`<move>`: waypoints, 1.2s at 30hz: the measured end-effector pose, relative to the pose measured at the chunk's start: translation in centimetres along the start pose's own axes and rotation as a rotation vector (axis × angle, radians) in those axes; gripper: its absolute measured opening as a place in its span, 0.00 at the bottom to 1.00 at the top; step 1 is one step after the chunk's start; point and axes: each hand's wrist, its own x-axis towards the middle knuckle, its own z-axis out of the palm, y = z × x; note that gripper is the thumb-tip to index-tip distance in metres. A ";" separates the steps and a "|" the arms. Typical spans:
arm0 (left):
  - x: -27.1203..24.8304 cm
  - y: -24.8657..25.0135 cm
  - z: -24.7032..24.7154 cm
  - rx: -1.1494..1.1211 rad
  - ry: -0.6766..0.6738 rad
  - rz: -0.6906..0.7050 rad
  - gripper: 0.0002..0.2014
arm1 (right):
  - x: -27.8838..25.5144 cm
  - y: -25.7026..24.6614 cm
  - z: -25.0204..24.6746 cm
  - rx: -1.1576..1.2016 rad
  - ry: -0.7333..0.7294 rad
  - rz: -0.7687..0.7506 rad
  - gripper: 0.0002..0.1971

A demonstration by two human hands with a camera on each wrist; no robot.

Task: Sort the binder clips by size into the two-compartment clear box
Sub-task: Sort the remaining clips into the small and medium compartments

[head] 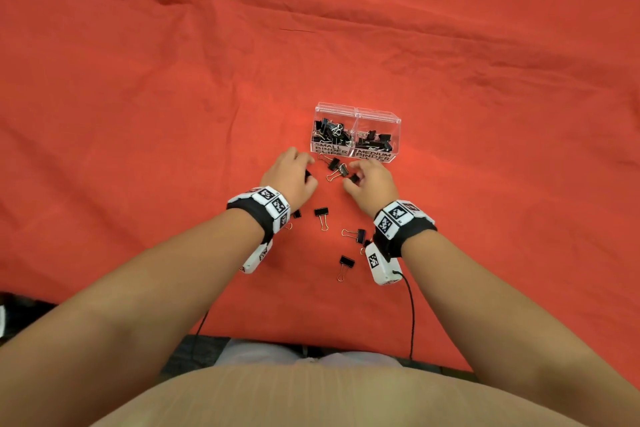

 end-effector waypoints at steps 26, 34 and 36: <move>0.1 -1.4 0.1 0.158 -0.185 0.110 0.12 | 3.2 -1.8 -5.9 0.205 0.300 0.078 0.10; -0.1 -0.6 0.1 0.047 -0.194 0.196 0.10 | 3.4 -0.6 -6.0 0.091 0.298 0.105 0.11; -0.2 0.4 0.0 0.007 -0.171 0.250 0.10 | 1.9 -0.1 -5.7 0.124 0.336 0.099 0.06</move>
